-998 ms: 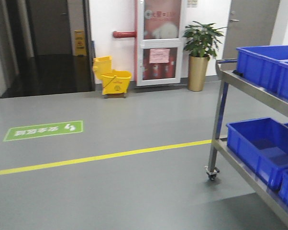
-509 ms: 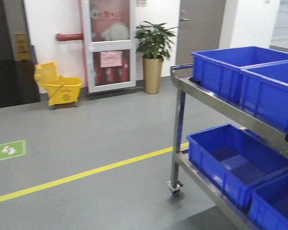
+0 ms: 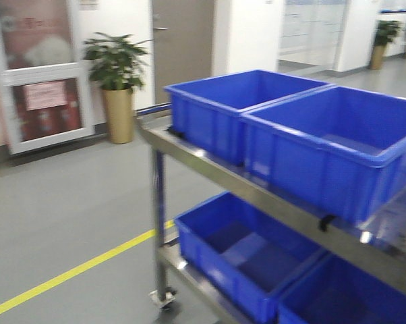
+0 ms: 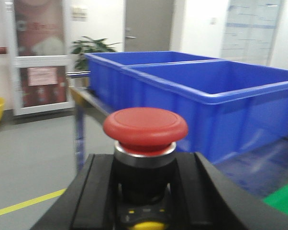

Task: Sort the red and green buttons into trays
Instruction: 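Drive the base to the counter with the green and red trays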

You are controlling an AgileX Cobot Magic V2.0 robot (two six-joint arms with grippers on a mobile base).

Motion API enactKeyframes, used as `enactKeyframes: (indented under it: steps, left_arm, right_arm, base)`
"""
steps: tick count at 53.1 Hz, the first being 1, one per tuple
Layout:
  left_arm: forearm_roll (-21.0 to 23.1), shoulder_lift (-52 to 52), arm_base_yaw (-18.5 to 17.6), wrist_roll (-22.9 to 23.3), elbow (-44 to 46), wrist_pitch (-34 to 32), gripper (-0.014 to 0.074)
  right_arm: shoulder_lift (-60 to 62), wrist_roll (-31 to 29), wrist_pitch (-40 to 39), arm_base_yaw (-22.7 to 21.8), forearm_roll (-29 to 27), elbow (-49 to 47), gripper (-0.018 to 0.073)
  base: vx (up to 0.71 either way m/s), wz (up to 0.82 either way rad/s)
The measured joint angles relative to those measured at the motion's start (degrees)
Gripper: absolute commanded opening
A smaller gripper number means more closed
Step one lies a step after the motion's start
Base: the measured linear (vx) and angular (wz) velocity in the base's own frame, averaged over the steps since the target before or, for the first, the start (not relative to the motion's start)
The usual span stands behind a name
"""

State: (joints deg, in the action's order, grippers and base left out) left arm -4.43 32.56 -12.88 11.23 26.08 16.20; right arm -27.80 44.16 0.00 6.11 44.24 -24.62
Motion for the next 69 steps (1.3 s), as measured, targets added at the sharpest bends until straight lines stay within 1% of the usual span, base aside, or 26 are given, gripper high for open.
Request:
enactKeyframes:
  steps: [15, 31, 69]
  left_arm:
    - [0.0, 0.25, 0.0, 0.0, 0.0, 0.0, -0.0006]
    - [0.0, 0.44, 0.0, 0.0, 0.0, -0.01, -0.0006]
    - [0.0, 0.44, 0.0, 0.0, 0.0, -0.01, -0.0006]
  right_arm:
    - [0.0, 0.0, 0.0, 0.0, 0.0, 0.0, -0.001]
    - [0.0, 0.0, 0.0, 0.0, 0.0, 0.0, -0.001]
    - [0.0, 0.0, 0.0, 0.0, 0.0, 0.0, -0.001]
  base:
    - [0.33, -0.75]
    - [0.2, -0.68]
    - [0.07, -0.49]
